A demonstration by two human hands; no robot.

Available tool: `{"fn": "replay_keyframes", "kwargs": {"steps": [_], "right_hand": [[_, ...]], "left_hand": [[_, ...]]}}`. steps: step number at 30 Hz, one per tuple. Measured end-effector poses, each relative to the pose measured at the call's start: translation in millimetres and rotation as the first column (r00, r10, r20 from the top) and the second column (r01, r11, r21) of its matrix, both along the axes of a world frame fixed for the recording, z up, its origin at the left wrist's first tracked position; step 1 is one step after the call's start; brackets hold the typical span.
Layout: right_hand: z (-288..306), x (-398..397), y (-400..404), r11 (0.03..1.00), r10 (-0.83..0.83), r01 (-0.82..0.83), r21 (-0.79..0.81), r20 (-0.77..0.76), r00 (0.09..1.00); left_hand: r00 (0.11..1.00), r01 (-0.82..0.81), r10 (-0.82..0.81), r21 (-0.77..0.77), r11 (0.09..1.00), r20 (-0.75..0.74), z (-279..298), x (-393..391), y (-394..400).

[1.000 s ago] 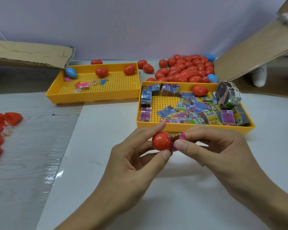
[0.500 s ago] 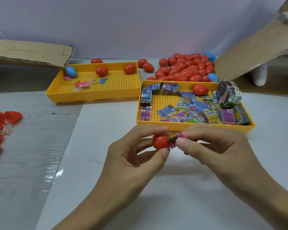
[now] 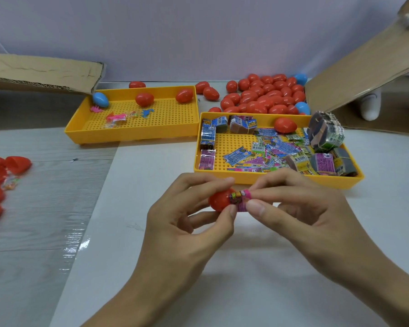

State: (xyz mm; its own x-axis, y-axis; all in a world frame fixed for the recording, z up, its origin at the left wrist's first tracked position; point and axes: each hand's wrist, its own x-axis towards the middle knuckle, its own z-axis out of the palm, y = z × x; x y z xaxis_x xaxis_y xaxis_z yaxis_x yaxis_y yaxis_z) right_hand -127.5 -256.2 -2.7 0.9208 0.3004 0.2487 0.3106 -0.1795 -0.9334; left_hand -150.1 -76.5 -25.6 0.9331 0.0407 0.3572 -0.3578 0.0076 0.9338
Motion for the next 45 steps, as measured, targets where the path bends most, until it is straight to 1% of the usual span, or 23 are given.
{"fn": "replay_keyframes", "kwargs": {"steps": [5,9,14,18,24,27,28,30,32,33,35,37,40,45], "right_hand": [[3,2,-2,0.999,-0.03,0.032,0.039,-0.056,0.998],[4,4,-2,0.996,0.005,0.005,0.092,-0.114,0.993],[6,3,-2,0.989,0.027,-0.002,0.15,-0.167,0.986],[9,2,-3,0.988,0.046,-0.018,0.152,-0.181,0.982],[14,1,-5,0.997,0.008,-0.003,0.077,-0.058,0.998],[10,0,-5,0.999,-0.048,0.047,0.011,0.026,0.999],[9,0,-5,0.996,-0.087,0.088,-0.014,0.074,0.993],[9,-2,-4,0.978,-0.158,0.187,-0.089,0.261,0.952],[9,-6,-3,0.962,-0.152,0.232,-0.142,0.428,0.891],[8,-8,-2,0.954,-0.142,0.251,-0.166,0.487,0.862],[7,-10,-3,0.936,-0.138,0.291,-0.198,0.553,0.821],[7,-11,-3,0.925,-0.139,0.314,-0.213,0.578,0.804],[8,-11,-4,0.937,-0.124,0.283,-0.206,0.559,0.82],[8,-11,-3,0.944,-0.163,0.282,-0.171,0.501,0.85]], "left_hand": [[1.0,0.016,-0.016,-0.002,1.0,0.026,1,-2,-2],[0.998,-0.036,0.035,0.025,0.999,0.06,2,-4,-3],[0.982,-0.085,0.065,0.113,0.99,0.175,5,-5,-2],[0.981,-0.062,0.043,0.096,0.993,0.189,4,-5,-3],[0.981,-0.083,0.065,0.091,0.992,0.182,3,-4,-3],[0.98,-0.059,0.038,0.101,0.993,0.197,3,-5,-3],[0.978,-0.056,0.032,0.108,0.993,0.207,3,-5,-4],[0.975,-0.059,0.032,0.117,0.991,0.218,3,-5,-4],[0.975,-0.069,0.042,0.118,0.991,0.219,3,-6,-5],[0.973,-0.076,0.047,0.122,0.99,0.224,3,-6,-5],[0.967,-0.093,0.055,0.146,0.985,0.248,4,-7,-6],[0.96,-0.118,0.068,0.173,0.978,0.27,5,-8,-6],[0.951,-0.15,0.082,0.21,0.966,0.299,7,-7,-6],[0.959,-0.123,0.071,0.175,0.977,0.275,7,-7,-5]]}}
